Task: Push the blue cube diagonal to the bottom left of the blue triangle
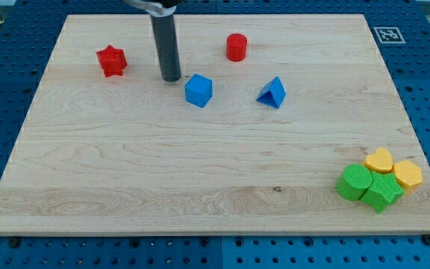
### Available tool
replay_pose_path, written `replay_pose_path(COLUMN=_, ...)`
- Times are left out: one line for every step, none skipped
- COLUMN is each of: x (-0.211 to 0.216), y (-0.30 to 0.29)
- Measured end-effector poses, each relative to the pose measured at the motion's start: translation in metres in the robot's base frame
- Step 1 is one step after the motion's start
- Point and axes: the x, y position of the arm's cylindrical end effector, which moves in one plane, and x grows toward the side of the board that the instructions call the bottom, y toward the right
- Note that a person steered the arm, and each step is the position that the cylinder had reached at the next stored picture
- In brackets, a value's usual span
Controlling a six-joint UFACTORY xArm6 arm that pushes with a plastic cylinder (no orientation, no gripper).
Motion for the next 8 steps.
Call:
replay_pose_path(x=0.000, y=0.000)
replay_pose_path(x=0.008, y=0.007)
replay_pose_path(x=0.020, y=0.030)
replay_pose_path(x=0.029, y=0.058)
replay_pose_path(x=0.042, y=0.068)
replay_pose_path(x=0.055, y=0.063)
replay_pose_path(x=0.072, y=0.057)
replay_pose_path(x=0.091, y=0.057)
